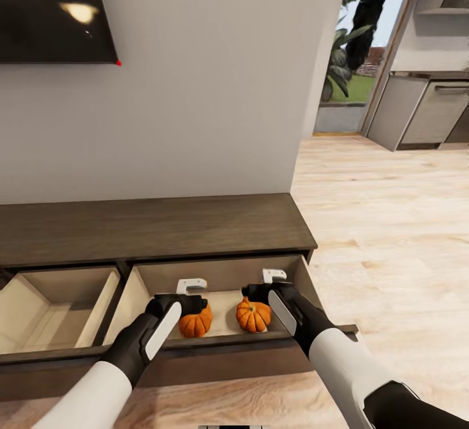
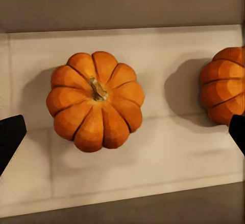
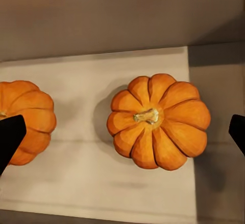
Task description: Place each of the two pumpkins and all three candles from the living room inside a cabinet in the living room (use any cabinet), then make sure every cabinet is closed, and position the cauldron so it is next to a table in the living room.
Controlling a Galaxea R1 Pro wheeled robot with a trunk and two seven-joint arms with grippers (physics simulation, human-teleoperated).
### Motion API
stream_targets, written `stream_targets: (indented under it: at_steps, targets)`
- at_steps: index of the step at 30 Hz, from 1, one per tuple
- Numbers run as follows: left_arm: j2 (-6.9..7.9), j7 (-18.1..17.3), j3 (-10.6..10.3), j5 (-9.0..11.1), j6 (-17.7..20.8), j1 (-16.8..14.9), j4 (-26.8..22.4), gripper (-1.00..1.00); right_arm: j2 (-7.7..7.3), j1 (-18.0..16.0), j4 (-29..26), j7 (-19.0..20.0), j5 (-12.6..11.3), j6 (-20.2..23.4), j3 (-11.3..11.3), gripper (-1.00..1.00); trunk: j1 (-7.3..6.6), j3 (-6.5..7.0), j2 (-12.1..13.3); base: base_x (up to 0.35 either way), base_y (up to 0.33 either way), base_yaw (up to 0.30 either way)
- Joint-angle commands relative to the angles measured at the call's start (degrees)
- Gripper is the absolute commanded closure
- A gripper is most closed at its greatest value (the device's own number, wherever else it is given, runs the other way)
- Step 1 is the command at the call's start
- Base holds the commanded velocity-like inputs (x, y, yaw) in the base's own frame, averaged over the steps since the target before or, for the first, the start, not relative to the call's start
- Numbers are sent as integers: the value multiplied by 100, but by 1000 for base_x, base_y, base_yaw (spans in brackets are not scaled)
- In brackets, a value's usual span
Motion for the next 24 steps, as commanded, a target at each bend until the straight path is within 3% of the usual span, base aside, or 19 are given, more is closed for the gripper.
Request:
stream_targets:
  at_steps: [1, 24]
  targets:
    - [6, 53, -10, 62, 13, -3, -9, -100, -5, -3, -9, -53, -61, 17, 31, -100, -3, 18, 0, 0, 0, 0]
    - [33, 42, 51, 107, 22, -3, -372, -100, -5, -3, -9, -53, -57, 17, 31, -100, -63, 527, 30, 0, 0, 0]
